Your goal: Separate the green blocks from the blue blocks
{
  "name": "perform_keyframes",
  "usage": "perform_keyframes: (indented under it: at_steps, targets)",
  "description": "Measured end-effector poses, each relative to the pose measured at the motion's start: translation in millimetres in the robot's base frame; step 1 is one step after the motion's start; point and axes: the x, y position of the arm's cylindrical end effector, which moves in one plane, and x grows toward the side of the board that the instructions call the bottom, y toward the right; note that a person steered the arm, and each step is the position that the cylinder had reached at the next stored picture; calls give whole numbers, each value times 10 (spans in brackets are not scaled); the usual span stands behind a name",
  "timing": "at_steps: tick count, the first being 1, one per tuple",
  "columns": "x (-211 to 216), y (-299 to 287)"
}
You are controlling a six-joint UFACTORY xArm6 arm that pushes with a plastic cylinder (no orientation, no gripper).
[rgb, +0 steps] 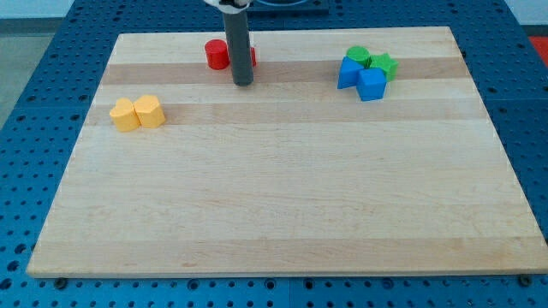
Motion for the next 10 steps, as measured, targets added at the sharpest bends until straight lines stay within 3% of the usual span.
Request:
perform_keyframes:
  at_steps: [2, 4, 10]
  targets:
    - [-260, 430]
    - [-260, 951]
    - [-40, 1693]
